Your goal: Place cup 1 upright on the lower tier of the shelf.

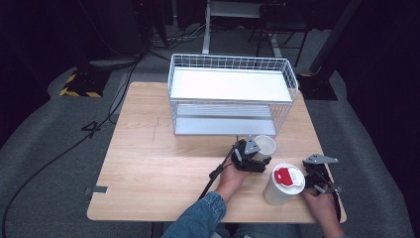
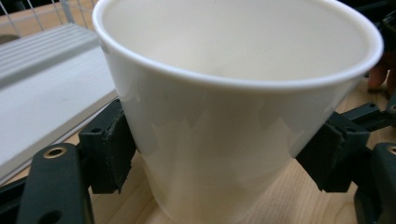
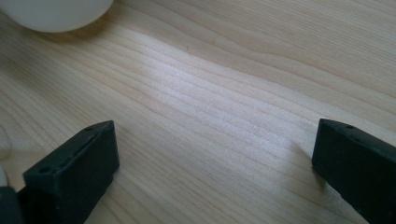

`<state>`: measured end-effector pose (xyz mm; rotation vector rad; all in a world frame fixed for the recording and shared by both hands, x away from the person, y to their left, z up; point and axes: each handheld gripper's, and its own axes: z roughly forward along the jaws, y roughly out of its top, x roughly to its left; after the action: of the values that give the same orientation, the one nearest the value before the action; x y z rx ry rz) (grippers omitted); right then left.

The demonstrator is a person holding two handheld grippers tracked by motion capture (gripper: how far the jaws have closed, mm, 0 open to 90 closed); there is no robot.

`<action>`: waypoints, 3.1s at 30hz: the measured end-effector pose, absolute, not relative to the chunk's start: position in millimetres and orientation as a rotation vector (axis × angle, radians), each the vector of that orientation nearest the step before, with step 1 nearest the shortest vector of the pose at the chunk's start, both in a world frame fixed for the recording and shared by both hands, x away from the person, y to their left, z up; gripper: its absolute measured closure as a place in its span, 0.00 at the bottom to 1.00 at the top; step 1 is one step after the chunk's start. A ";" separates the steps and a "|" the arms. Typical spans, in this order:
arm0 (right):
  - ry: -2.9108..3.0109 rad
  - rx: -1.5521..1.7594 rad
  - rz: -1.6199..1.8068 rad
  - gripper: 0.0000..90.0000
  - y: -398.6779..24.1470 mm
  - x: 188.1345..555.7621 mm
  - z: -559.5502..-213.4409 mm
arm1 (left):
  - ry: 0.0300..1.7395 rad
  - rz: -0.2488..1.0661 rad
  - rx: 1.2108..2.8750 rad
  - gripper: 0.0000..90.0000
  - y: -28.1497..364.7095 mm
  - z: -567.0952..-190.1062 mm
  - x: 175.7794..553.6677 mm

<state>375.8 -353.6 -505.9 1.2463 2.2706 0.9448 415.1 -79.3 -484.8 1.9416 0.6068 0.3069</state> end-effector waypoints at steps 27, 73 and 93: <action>2.271 1.246 0.945 0.00 -353.6 375.8 -505.9 | 0.646 0.316 1.899 0.25 -46.9 -435.4 407.4; 2.269 1.248 0.945 0.00 -353.4 375.7 -505.9 | 0.923 0.530 1.812 0.24 7.5 -446.3 479.7; 2.269 1.247 0.944 0.01 -353.4 375.7 -505.9 | 0.950 0.574 1.789 0.24 -3.5 -464.6 506.4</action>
<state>375.7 -353.4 -505.9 1.2467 2.2691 0.9444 506.4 -3.5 -464.6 1.7893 0.9497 0.5735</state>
